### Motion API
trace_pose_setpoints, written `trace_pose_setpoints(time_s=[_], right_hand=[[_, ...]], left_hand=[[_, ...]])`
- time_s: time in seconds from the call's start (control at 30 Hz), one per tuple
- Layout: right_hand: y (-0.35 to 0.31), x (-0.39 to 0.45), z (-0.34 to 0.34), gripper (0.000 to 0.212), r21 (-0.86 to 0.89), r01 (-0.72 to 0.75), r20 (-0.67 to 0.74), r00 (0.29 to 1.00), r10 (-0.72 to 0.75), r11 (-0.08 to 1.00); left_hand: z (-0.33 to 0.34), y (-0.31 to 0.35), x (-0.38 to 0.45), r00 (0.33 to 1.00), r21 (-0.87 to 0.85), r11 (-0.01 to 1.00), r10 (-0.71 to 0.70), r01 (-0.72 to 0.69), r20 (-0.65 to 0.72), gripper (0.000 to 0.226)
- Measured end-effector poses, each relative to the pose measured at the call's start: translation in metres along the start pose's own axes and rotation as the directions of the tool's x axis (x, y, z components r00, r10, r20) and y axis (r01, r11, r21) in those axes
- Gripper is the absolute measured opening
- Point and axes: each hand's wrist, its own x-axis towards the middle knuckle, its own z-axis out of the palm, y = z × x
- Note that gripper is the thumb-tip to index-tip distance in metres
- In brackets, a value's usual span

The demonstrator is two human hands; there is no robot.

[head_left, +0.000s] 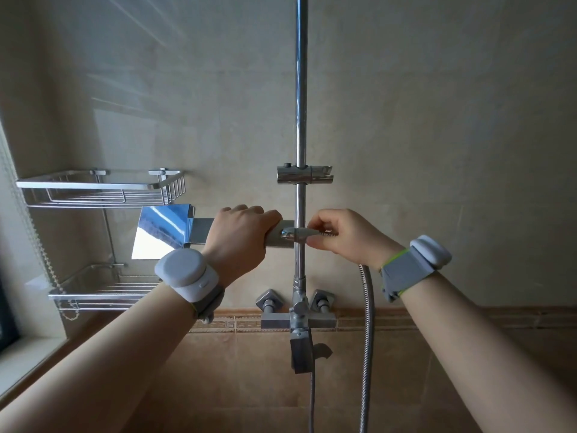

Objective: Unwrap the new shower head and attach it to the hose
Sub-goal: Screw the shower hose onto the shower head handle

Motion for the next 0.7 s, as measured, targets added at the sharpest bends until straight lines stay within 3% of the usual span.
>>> trace_pose_setpoints(time_s=[0.03,0.17,0.27,0.43,0.5,0.63,0.7], right_hand=[[0.0,-0.001,0.0,0.004,-0.026,0.004,0.011,1.0,-0.004,1.0],[0.0,-0.002,0.002,0.032,-0.107,-0.019,0.016,1.0,0.021,0.994],[-0.001,-0.002,0.006,0.049,0.026,-0.11,-0.003,0.994,0.11,0.994],[-0.002,-0.003,0.012,0.044,0.265,-0.219,0.048,0.976,0.214,0.939],[-0.001,-0.003,0.01,0.041,0.289,-0.22,0.078,0.975,0.206,0.932],[-0.001,-0.003,0.006,0.01,0.299,-0.168,0.121,0.983,0.138,0.939],[-0.001,-0.002,0.006,0.011,0.232,-0.129,0.09,0.99,0.111,0.964]], left_hand=[[0.0,0.0,0.0,1.0,0.003,1.0,0.003,-0.003,0.002,0.032],[-0.002,0.0,0.0,1.0,0.014,1.0,0.01,-0.01,-0.007,0.035],[-0.004,0.002,0.003,0.999,0.039,0.999,0.034,-0.034,0.0,0.034],[-0.002,0.003,0.001,0.999,0.04,0.999,0.02,-0.022,0.042,0.033],[0.0,0.003,0.0,0.999,0.022,1.0,0.007,-0.008,0.043,0.031],[0.002,0.002,-0.001,0.999,0.006,1.0,0.002,-0.002,0.045,0.027],[0.002,0.0,-0.001,0.999,0.01,1.0,0.001,-0.002,0.042,0.026]])
